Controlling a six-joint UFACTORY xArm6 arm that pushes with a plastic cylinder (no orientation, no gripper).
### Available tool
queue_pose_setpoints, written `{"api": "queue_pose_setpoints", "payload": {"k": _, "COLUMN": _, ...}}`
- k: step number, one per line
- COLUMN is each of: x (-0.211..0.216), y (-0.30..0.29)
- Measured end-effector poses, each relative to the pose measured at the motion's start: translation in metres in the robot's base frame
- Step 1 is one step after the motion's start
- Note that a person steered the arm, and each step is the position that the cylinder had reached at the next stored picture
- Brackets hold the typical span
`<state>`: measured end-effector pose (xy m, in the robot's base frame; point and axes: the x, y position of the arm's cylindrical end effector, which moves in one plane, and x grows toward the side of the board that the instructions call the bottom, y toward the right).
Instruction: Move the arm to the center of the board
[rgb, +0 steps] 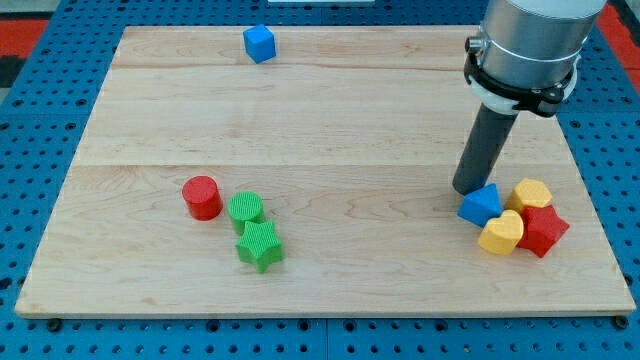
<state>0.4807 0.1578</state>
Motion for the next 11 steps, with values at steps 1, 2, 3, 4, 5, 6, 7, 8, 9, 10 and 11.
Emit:
{"api": "queue_pose_setpoints", "payload": {"k": 1, "x": -0.005, "y": -0.009}}
{"api": "queue_pose_setpoints", "payload": {"k": 2, "x": -0.037, "y": -0.015}}
{"api": "queue_pose_setpoints", "payload": {"k": 3, "x": -0.085, "y": -0.017}}
{"api": "queue_pose_setpoints", "payload": {"k": 4, "x": -0.108, "y": -0.026}}
{"api": "queue_pose_setpoints", "payload": {"k": 5, "x": -0.119, "y": -0.039}}
{"api": "queue_pose_setpoints", "payload": {"k": 6, "x": -0.122, "y": -0.054}}
{"api": "queue_pose_setpoints", "payload": {"k": 7, "x": -0.122, "y": -0.074}}
{"api": "queue_pose_setpoints", "payload": {"k": 8, "x": -0.122, "y": -0.086}}
{"api": "queue_pose_setpoints", "payload": {"k": 9, "x": -0.122, "y": -0.096}}
{"api": "queue_pose_setpoints", "payload": {"k": 10, "x": -0.122, "y": -0.108}}
{"api": "queue_pose_setpoints", "payload": {"k": 11, "x": -0.122, "y": -0.125}}
